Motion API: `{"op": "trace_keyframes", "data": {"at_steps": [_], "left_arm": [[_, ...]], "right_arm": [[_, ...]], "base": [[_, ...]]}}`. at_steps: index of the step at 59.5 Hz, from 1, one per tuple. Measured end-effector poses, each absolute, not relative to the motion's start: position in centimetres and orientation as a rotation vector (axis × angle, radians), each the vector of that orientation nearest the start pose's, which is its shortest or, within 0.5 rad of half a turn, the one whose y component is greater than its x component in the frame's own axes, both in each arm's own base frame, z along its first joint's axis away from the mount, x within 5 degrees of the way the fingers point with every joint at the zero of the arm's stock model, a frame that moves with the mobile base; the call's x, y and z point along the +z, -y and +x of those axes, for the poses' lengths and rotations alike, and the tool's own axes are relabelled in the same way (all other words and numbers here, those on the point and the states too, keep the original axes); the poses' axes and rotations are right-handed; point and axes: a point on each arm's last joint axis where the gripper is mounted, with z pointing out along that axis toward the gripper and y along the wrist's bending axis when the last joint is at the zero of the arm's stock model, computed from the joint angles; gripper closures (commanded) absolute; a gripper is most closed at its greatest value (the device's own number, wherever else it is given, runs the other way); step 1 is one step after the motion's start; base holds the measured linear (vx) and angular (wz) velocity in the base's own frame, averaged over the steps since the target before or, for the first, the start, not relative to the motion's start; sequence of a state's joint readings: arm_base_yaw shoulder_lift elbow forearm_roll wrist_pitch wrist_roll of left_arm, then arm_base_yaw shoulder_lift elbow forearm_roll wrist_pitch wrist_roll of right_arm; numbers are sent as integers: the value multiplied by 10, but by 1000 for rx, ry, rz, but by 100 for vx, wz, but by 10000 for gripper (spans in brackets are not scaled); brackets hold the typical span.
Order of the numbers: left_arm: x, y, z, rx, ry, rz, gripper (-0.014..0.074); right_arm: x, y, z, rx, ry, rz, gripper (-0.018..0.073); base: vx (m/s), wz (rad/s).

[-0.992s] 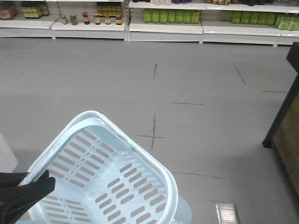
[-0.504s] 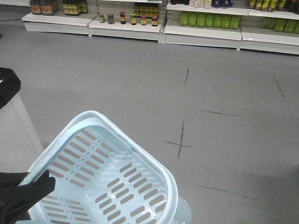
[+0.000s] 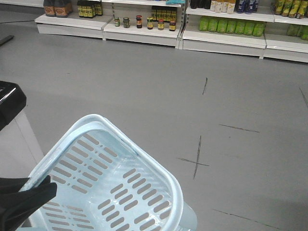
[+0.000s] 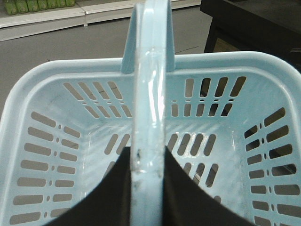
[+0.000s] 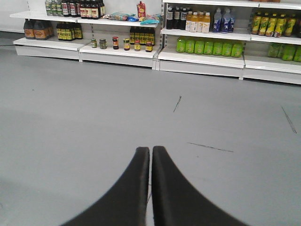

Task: Pick three apples into basket with both arms
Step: 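Turn the base toward the table with apples and oranges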

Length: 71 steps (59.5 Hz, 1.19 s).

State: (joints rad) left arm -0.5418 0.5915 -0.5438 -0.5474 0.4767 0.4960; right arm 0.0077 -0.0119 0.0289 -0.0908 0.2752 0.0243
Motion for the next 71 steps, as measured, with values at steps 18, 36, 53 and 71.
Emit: {"op": "trace_keyframes", "data": {"at_steps": [18, 36, 53, 71], "left_arm": [[312, 80, 91, -590, -1860, 685, 602], [312, 80, 91, -590, -1860, 685, 602], [312, 80, 91, -590, -1860, 685, 602], [312, 80, 91, -590, -1860, 685, 602]], "right_arm": [[179, 2, 55, -62, -1774, -45, 551], [179, 2, 55, -62, -1774, -45, 551], [179, 2, 55, -62, -1774, -45, 551], [179, 2, 55, -62, -1774, -45, 551]], "base": [[26, -11], [29, -21], [30, -23], [30, -24]]}}
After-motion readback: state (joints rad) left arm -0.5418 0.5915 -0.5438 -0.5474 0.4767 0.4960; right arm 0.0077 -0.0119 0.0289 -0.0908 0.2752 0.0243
